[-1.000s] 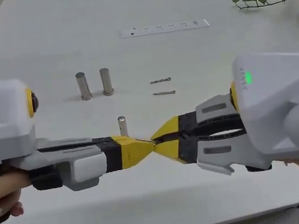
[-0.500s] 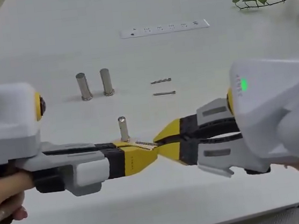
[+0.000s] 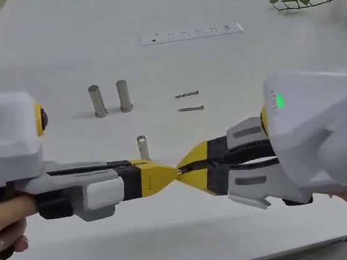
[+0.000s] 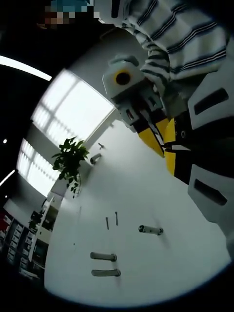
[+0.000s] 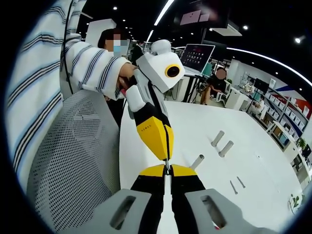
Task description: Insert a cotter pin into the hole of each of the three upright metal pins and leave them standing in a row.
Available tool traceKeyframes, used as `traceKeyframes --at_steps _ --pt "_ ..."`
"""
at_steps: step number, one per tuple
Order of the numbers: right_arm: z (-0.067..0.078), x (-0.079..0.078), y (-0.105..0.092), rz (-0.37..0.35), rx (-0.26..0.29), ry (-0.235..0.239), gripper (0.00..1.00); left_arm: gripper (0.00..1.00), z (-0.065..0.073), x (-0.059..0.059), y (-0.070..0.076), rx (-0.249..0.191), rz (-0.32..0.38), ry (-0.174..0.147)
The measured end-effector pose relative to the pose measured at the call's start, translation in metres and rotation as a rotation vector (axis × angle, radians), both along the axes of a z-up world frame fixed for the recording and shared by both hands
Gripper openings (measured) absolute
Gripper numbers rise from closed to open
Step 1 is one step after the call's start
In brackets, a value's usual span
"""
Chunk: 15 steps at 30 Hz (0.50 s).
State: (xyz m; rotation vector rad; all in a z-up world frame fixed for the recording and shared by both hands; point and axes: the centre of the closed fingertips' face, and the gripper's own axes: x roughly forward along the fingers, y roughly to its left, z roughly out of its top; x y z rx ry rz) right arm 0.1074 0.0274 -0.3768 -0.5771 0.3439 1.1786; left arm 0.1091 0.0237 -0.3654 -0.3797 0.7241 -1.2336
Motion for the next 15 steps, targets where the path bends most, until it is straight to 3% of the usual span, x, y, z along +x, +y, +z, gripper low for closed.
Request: traceKeyframes --at_steps 7,15 --pt "0.0007 0.0003 -0.0003 -0.001 0.004 0.003 0.0 0.0 0.0027 0.0006 -0.0012 -0.009 0.001 0.002" --pt "-0.0012 -0.0004 -0.0008 -0.011 0.016 0.033 0.0 0.0 0.0008 -0.0019 -0.002 0.016 -0.013 -0.002"
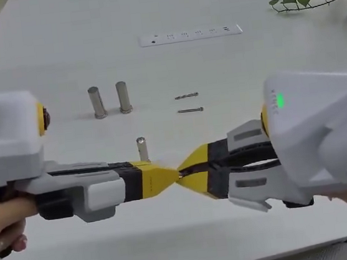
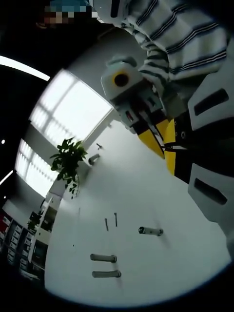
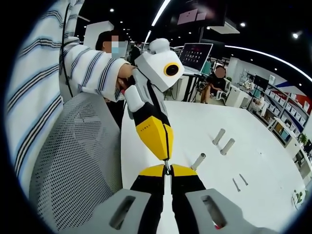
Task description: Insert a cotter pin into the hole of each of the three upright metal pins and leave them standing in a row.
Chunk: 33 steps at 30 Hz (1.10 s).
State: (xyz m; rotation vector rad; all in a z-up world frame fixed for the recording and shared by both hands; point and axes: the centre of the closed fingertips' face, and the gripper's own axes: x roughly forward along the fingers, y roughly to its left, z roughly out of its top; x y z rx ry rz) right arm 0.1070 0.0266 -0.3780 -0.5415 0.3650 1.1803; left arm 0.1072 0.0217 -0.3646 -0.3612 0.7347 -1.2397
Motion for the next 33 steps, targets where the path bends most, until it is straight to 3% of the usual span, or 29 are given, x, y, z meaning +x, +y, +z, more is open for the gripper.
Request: traceKeyframes --at_steps 9,13,17,20,27,30,33 --pt "-0.003 -0.008 0.0 0.017 0.044 0.071 0.01 0.0 0.0 -0.01 -0.001 0.033 -0.064 -0.06" --pt "-0.004 -0.011 -0.001 0.023 0.071 0.106 0.04 0.0 0.001 -0.014 -0.003 0.046 -0.101 -0.112" --pt "-0.003 -0.015 0.0 0.028 0.082 0.129 0.03 0.0 0.001 -0.019 -0.004 0.073 -0.169 -0.215" --pt "-0.005 -0.018 0.001 0.046 0.077 0.137 0.02 0.0 0.0 -0.023 -0.004 0.076 -0.185 -0.212" --pt "-0.01 -0.025 0.0 0.07 0.062 0.156 0.0 0.0 -0.005 -0.03 -0.006 0.122 -0.256 -0.308" --pt "-0.012 -0.025 0.0 0.076 0.055 0.151 0.0 0.0 -0.007 -0.03 -0.007 0.136 -0.269 -0.326" --pt "-0.012 -0.025 -0.001 0.079 0.052 0.152 0.0 0.0 -0.007 -0.03 -0.007 0.143 -0.286 -0.366"
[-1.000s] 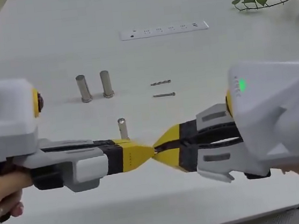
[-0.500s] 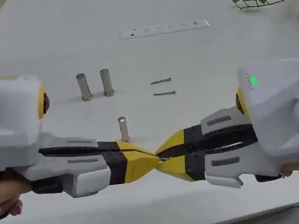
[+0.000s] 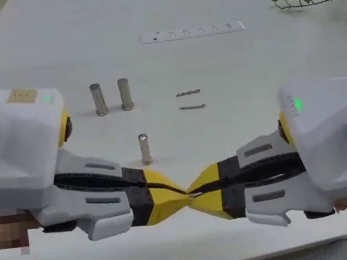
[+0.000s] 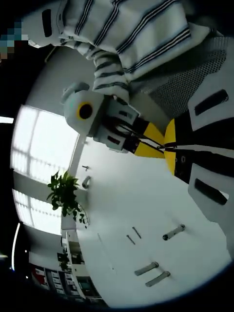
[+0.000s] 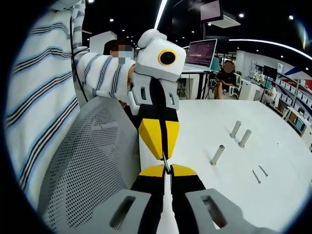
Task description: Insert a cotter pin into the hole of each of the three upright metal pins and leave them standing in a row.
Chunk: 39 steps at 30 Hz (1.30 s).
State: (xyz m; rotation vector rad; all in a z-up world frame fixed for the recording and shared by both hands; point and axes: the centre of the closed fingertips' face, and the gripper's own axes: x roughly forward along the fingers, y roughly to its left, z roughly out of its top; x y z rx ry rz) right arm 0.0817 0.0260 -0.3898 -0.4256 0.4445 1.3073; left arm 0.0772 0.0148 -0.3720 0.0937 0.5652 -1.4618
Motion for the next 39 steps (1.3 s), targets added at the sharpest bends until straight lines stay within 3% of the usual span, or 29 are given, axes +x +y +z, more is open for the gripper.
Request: traceKeyframes --at_steps 2,5,8,12,15,22,29,31,37,39 --pt "0.0 0.0 0.0 0.002 -0.002 0.001 0.0 0.0 -0.001 0.0 0.0 0.009 -0.009 -0.02" --pt "-0.006 -0.001 -0.005 -0.003 -0.023 0.021 0.0 0.0 -0.001 0.0 0.0 0.028 -0.067 -0.14" --pt "-0.008 0.0 -0.005 0.006 -0.032 0.024 0.0 0.0 -0.003 -0.002 0.0 0.043 -0.07 -0.123" --pt "-0.007 -0.001 -0.004 0.022 -0.033 0.007 0.0 0.0 -0.005 -0.001 0.001 0.054 -0.078 -0.137" --pt "-0.009 0.001 -0.004 0.028 -0.038 0.006 0.0 0.0 -0.007 -0.001 0.002 0.06 -0.071 -0.108" --pt "-0.006 0.0 0.002 0.051 -0.033 -0.009 0.0 0.0 -0.011 0.001 0.003 0.072 -0.106 -0.152" --pt "-0.009 0.004 0.004 0.071 -0.043 -0.002 0.0 0.0 -0.02 0.009 0.006 0.089 -0.089 -0.141" --pt "-0.011 0.007 0.005 0.078 -0.049 0.0 0.0 0.0 -0.023 0.012 0.007 0.112 -0.088 -0.155" --pt "-0.011 0.023 0.005 0.062 -0.042 -0.008 0.0 0.13 -0.03 0.021 0.012 0.148 -0.039 -0.122" --pt "-0.01 0.027 0.005 0.059 -0.043 -0.009 0.0 0.16 -0.028 0.028 0.014 0.134 0.005 -0.11"
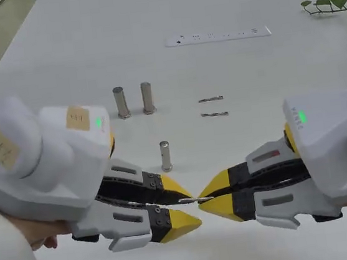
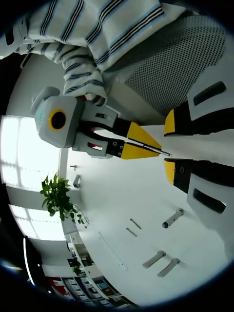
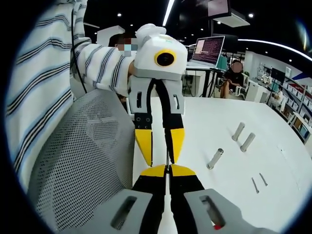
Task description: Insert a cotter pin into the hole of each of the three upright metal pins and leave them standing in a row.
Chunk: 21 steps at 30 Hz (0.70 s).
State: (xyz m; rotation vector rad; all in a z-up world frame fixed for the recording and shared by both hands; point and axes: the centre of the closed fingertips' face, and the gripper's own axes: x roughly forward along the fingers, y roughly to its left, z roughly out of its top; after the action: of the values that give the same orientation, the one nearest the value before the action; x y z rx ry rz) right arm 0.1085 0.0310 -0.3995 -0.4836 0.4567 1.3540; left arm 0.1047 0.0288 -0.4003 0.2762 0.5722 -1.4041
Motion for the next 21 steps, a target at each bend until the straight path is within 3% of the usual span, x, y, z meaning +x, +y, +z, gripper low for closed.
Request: traceKeyframes --at_steps 5,10,15,21 --pt "-0.001 0.01 -0.004 -0.005 -0.03 -0.009 0.0 0.16 0.005 0.012 0.006 -0.036 0.066 0.012" --pt "-0.001 0.025 -0.012 -0.028 -0.048 -0.013 0.0 0.27 0.008 0.025 0.014 -0.063 0.139 0.005" --pt "-0.002 0.041 -0.025 -0.053 -0.072 -0.001 0.0 0.31 0.006 0.044 0.028 -0.079 0.247 0.014" --pt "-0.006 0.059 -0.034 -0.086 -0.092 0.003 0.0 0.31 0.006 0.069 0.045 -0.081 0.36 -0.004"
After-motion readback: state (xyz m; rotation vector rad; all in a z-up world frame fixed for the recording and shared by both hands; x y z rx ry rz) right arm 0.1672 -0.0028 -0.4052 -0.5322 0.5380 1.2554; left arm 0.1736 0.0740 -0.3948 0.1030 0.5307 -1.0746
